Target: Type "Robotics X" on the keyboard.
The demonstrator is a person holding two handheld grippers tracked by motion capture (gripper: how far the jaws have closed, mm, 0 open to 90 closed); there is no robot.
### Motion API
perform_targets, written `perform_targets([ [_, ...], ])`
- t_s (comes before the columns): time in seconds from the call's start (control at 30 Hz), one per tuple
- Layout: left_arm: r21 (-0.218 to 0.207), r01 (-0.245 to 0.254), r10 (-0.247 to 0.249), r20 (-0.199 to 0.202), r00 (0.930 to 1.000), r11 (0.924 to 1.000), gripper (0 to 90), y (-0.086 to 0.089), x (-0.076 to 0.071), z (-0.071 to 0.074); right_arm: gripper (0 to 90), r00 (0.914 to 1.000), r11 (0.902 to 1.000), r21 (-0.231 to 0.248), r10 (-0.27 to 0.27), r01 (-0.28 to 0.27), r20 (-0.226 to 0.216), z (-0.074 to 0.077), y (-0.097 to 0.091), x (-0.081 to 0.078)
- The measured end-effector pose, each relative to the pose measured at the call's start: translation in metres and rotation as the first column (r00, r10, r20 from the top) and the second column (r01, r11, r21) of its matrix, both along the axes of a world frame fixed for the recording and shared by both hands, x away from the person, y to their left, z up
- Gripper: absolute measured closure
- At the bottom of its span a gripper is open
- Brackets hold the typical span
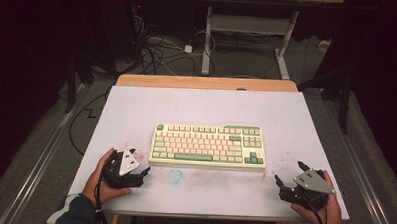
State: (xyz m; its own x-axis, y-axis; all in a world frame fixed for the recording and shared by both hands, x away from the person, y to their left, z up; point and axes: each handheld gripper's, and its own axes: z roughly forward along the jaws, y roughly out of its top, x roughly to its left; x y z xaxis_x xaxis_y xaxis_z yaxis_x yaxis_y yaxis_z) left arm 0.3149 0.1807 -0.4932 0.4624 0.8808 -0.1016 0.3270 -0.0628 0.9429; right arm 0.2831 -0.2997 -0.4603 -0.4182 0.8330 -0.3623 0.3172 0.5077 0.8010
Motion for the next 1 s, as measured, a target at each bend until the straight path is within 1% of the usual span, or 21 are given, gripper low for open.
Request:
perform_targets([
  [0.13, -0.011, -0.004, 0.004, -0.001, 1.0, 0.9999, 20.9, 0.0, -0.001, 0.0, 17.8, 1.0, 1.0, -0.001, 0.001, -0.001, 0.0, 0.0, 0.0, 0.0],
  [0.23, -0.006, -0.003, 0.003, 0.002, 1.0, 1.0, 21.1, 0.001, -0.004, 0.001, 17.8, 1.0, 1.0, 0.0, -0.002, 0.002, 0.003, 0.001, 0.001, -0.001],
  [0.3, -0.014, 0.0, 0.0, 0.005, 1.0, 0.9999, 21.2, 0.001, -0.005, 0.001, 17.8, 1.0, 1.0, -0.009, 0.001, -0.001, 0.004, 0.001, 0.001, -0.002],
  [0.37, -0.011, 0.003, -0.003, 0.008, 1.0, 0.9999, 21.2, 0.001, -0.005, 0.001, 17.8, 1.0, 1.0, -0.009, 0.001, -0.001, 0.006, 0.001, 0.001, -0.001],
  [0.43, -0.017, 0.004, -0.004, -0.001, 1.0, 0.9999, 21.2, 0.003, -0.005, 0.001, 17.8, 1.0, 1.0, -0.009, -0.001, 0.001, 0.001, 0.0, 0.002, 0.0],
  [0.5, -0.016, -0.005, 0.005, -0.003, 1.0, 0.9999, 21.2, 0.005, -0.005, 0.001, 17.8, 1.0, 0.9999, -0.012, -0.001, 0.0, -0.008, -0.001, 0.002, 0.0],
  [0.53, -0.042, -0.005, 0.004, -0.01, 0.9999, 0.9991, 21.2, 0.006, -0.005, 0.002, 17.8, 1.0, 0.9999, -0.016, 0.004, -0.004, -0.008, -0.001, 0.002, 0.001],
  [0.77, -0.047, -0.002, 0.001, -0.014, 0.9999, 0.9989, 21.0, 0.005, -0.003, 0.003, 17.9, 0.9998, 0.9999, -0.009, 0.008, -0.008, -0.02, -0.003, 0.004, 0.004],
  [0.83, -0.036, 0.006, -0.006, -0.017, 0.9998, 0.9993, 21.2, 0.004, 0.0, 0.004, 23.1, 0.9992, 0.9996, -0.016, 0.022, -0.023, -0.034, -0.004, 0.007, 0.007],
  [0.93, -0.059, 0.012, -0.012, -0.009, 0.9999, 0.9982, 21.4, 0.003, 0.002, 0.007, 25.0, 0.9991, 0.9996, -0.014, 0.026, -0.026, -0.033, -0.004, 0.013, 0.009],
  [0.97, -0.093, 0.053, -0.055, -0.02, 0.9983, 0.9942, 21.3, 0.004, 0.001, 0.01, 26.4, 0.9991, 0.9995, -0.012, 0.031, -0.031, -0.028, -0.003, 0.015, 0.01],
  [1.0, -0.099, 0.057, -0.059, -0.023, 0.998, 0.9934, 20.9, 0.003, 0.001, 0.011, 27.3, 0.9991, 0.9993, -0.011, 0.035, -0.036, -0.023, -0.002, 0.016, 0.011],
])
